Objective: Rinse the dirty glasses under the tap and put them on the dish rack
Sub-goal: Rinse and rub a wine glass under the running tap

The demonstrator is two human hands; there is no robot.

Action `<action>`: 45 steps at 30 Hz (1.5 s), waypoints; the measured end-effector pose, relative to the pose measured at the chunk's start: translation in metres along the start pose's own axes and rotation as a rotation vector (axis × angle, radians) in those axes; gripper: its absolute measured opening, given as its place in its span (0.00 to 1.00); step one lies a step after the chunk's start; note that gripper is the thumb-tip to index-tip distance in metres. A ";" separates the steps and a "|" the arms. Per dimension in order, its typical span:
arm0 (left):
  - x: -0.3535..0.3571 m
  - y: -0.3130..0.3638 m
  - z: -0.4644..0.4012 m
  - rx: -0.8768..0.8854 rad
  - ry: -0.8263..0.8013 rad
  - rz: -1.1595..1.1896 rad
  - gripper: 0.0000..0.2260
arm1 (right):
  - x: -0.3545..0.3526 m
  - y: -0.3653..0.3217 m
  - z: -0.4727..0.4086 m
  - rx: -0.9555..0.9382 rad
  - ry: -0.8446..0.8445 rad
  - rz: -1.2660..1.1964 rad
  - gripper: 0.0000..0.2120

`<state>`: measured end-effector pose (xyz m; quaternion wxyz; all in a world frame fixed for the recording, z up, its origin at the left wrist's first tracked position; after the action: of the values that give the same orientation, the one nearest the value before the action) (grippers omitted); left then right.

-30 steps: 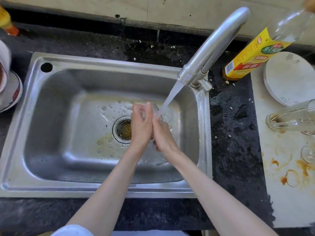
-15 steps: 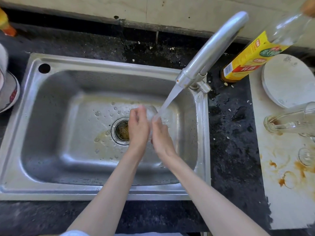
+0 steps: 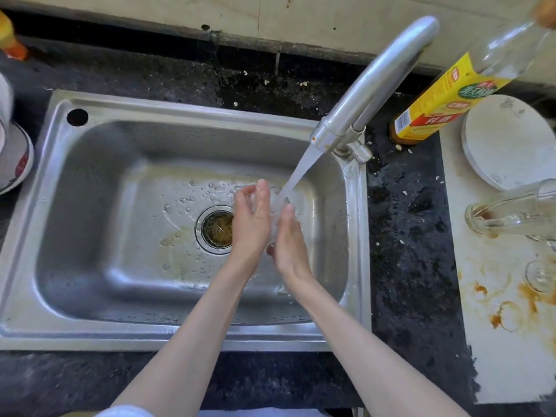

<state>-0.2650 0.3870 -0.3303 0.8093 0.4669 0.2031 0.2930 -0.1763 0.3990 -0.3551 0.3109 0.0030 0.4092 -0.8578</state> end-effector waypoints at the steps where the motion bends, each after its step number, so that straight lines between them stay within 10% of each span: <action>1: 0.000 0.000 0.000 0.007 -0.059 0.007 0.28 | -0.001 0.003 0.000 0.114 -0.064 -0.132 0.35; 6: 0.000 0.002 0.008 0.169 -0.333 -0.027 0.24 | -0.005 0.005 0.008 0.432 -0.299 -0.427 0.34; 12: -0.005 0.008 0.003 0.052 0.134 -0.053 0.14 | -0.003 -0.015 0.008 -0.078 0.045 0.224 0.35; 20: -0.004 0.008 0.005 0.229 -0.375 -0.057 0.20 | 0.000 -0.004 0.008 0.336 -0.340 -0.415 0.33; 27: -0.009 0.004 0.003 0.059 0.056 0.025 0.16 | 0.008 -0.005 0.002 -0.042 -0.067 0.091 0.42; 45: -0.015 0.017 0.010 0.167 -0.254 0.181 0.10 | -0.024 -0.014 -0.015 -0.126 -0.073 -0.227 0.29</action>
<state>-0.2750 0.3772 -0.3092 0.7571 0.5821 0.0803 0.2854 -0.1681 0.4292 -0.3491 0.2261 -0.0942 0.4483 -0.8597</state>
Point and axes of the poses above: each hand's wrist, its own z-axis away from the middle knuckle, its own x-axis out of the palm, y = z × x, the point moved 5 cm from there along -z, towards the middle knuckle, and after that the axes turned 2 degrees about z, right-handed, at the moved point
